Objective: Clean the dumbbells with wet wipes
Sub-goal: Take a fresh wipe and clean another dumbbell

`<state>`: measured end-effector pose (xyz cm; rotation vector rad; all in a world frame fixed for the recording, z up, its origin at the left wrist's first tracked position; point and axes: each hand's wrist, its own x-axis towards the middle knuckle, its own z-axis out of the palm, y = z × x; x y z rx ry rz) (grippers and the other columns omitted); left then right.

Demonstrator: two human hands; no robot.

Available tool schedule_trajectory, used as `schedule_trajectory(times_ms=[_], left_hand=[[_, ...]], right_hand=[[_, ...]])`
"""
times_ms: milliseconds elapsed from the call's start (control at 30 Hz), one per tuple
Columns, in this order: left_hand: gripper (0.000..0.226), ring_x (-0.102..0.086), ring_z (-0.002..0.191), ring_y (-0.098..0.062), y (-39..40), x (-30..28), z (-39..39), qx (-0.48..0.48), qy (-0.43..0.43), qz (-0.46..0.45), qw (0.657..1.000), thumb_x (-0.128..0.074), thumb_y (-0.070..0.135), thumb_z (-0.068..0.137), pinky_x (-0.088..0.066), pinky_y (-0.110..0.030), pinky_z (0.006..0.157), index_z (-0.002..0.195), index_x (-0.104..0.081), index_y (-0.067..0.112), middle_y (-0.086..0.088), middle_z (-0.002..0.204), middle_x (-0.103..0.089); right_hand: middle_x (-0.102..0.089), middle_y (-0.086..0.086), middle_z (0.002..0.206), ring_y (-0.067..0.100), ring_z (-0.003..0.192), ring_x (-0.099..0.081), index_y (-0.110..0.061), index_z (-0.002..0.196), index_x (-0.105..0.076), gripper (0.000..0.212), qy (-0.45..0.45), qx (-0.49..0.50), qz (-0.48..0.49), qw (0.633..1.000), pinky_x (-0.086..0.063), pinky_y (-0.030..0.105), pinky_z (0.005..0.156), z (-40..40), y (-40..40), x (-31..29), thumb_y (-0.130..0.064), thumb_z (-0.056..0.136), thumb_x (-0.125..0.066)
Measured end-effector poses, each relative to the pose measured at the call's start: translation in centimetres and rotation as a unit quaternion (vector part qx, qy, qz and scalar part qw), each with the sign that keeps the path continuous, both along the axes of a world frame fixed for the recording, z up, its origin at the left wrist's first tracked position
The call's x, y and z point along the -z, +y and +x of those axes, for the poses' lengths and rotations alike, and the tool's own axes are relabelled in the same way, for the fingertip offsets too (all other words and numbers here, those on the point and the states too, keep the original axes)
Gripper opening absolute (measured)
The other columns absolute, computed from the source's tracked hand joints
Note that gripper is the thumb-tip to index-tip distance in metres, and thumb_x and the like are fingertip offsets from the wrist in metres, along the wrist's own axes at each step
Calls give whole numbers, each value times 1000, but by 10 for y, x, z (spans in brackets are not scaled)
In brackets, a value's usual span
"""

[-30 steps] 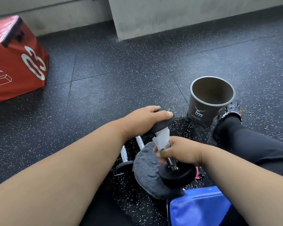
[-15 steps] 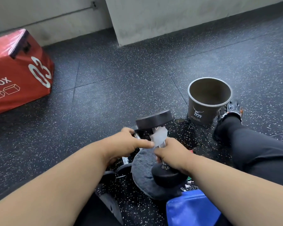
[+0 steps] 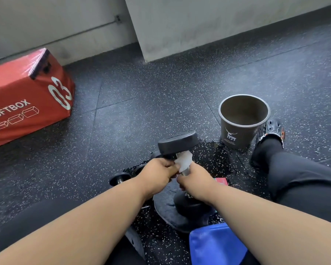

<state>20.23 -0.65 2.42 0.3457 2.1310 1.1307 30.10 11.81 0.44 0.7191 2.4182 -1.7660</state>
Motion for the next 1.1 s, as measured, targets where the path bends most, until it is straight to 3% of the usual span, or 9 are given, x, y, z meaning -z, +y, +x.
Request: schedule_trajectory(times_ms=[100,200,367,500,667,767,900,967,1100], left_hand=[[29,-50,63,-17,3,-2,2,-17,42,-6,999,-74,21,101,-41,-30,65,73,-74,18,5,62,-64],[25,-52,62,-17,5,0,8,-53,50,16,997,-75,15,100,-44,-29,65,75,-75,16,3,63,-65],[16,-46,68,-21,12,2,12,-154,-1,115,981,-74,21,84,-36,-39,69,68,-73,15,-4,65,-58],[22,-68,81,-18,18,4,18,-172,-113,178,962,-66,1,98,-53,-35,84,86,-78,14,-3,86,-78],[15,-70,99,-16,22,4,16,-128,-126,179,967,-70,17,101,-50,-30,86,113,-77,15,-3,111,-81],[13,-70,99,-20,28,8,17,-110,-73,168,977,-72,22,102,-47,-31,81,107,-79,14,-8,112,-82],[10,-72,77,-1,30,1,13,-83,-26,144,986,-69,16,104,-48,-19,71,106,-77,11,6,91,-82],[10,-72,84,-4,29,0,12,-73,-47,140,986,-72,17,102,-48,-24,74,110,-77,13,7,96,-81],[40,-70,88,-12,30,-3,12,-95,-72,153,981,-91,36,82,-47,-33,82,113,-78,14,1,103,-82]], right_hand=[[-60,-6,61,4,49,-54,-24,75,-51,27,6,3,7,1000,-44,23,50,4,1,-3,-4,89,-61],[-66,-2,69,15,61,-62,-23,81,-52,20,-5,7,13,1000,-50,27,56,5,3,-2,-9,89,-64],[-73,3,81,25,74,-74,-36,92,-50,27,4,0,14,1000,-60,39,71,7,2,2,-15,83,-65],[-74,2,80,18,67,-70,-35,97,-53,27,16,-5,4,1000,-61,40,73,7,4,6,-17,80,-63],[-73,1,79,16,66,-68,-32,92,-51,26,19,8,-8,1000,-59,35,71,7,7,7,-11,86,-64],[-75,5,82,20,69,-71,-31,95,-51,25,8,10,-16,1000,-60,37,73,6,10,11,-12,85,-65],[-74,5,79,19,66,-70,-30,95,-51,25,3,3,-26,1000,-60,36,70,6,14,12,-12,84,-64],[-74,3,82,24,75,-72,-27,93,-53,19,-11,-5,-14,1000,-61,39,74,5,15,12,-19,81,-65],[-66,-5,85,23,86,-65,-25,89,-52,19,-42,-44,46,997,-47,31,72,5,17,10,-26,84,-71]])
